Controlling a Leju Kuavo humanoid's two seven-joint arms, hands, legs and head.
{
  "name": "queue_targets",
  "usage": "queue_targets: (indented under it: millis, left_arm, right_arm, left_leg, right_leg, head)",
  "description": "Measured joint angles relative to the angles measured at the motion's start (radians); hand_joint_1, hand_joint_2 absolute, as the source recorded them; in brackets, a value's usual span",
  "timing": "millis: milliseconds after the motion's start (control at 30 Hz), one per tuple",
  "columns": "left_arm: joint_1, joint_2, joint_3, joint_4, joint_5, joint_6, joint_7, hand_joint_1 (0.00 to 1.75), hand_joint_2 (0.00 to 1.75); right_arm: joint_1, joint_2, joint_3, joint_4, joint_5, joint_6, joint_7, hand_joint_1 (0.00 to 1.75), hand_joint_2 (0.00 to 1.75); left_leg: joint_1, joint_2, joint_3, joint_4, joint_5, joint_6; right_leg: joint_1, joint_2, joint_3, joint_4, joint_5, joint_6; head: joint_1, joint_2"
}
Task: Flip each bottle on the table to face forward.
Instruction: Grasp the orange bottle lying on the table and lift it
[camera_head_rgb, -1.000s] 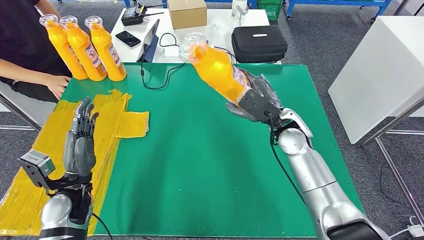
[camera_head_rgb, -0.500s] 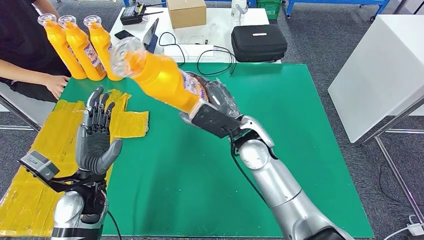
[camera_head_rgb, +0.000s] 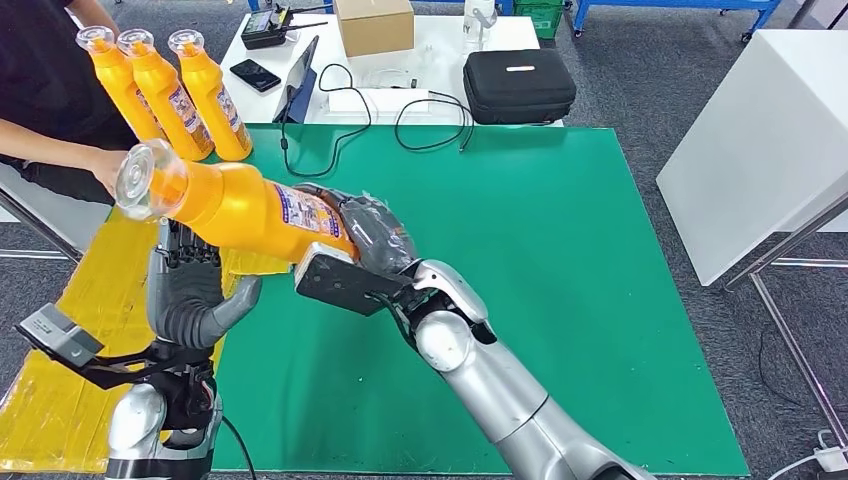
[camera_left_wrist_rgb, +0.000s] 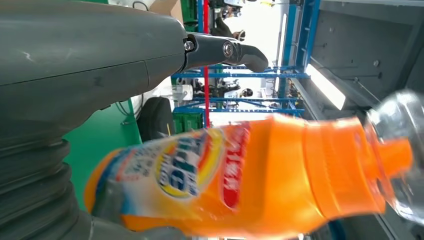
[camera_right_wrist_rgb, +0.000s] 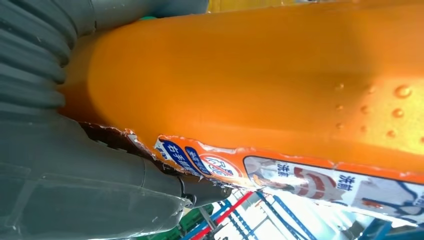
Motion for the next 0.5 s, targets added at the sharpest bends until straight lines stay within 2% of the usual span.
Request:
queue_targets:
  millis: [200, 433, 467, 500]
  left_arm:
    - [0.0, -0.007, -0.003, 0.0, 0.046, -0.016, 0.009, 0.0, 1.75]
    - [0.014, -0.01, 0.011, 0.0, 0.111, -0.031, 0.011, 0.0, 1.75]
    - [0.023, -0.01, 0.016, 0.0, 0.116, -0.033, 0.008, 0.1, 1.75]
    - [0.033, -0.01, 0.022, -0.002, 0.122, -0.036, 0.004, 0.54, 1.75]
  right_arm:
    - [0.013, 0.061, 0.074, 0.096, 0.017, -0.04, 0.001, 1.75, 1.75]
    - [0.005, 0.086, 0.227, 0.162, -0.113, -0.081, 0.027, 1.75, 1.75]
    - [0.002, 0.086, 0.255, 0.168, -0.133, -0.086, 0.031, 1.75, 1.75]
    - [-0.001, 0.086, 0.284, 0.174, -0.151, -0.093, 0.035, 1.75, 1.75]
  left_leg:
    - [0.001, 0.0, 0.0, 0.0, 0.0, 0.0]
    - [0.001, 0.0, -0.001, 0.0, -0.001, -0.001]
    - [0.001, 0.0, -0.001, 0.0, -0.001, -0.001]
    - [0.001, 0.0, -0.001, 0.0, -0.001, -0.001]
  right_leg:
    - [0.0, 0.0, -0.001, 0.0, 0.0, 0.0]
    - [0.001, 0.0, -0.001, 0.0, -0.001, -0.001]
    - [0.001, 0.0, -0.001, 0.0, -0.001, -0.001]
    - [0.001, 0.0, -0.001, 0.0, -0.001, -0.001]
  head:
    - [0.0, 0.0]
    - [0.0, 0.0]
    - [0.0, 0.0]
    - [0.0, 0.0]
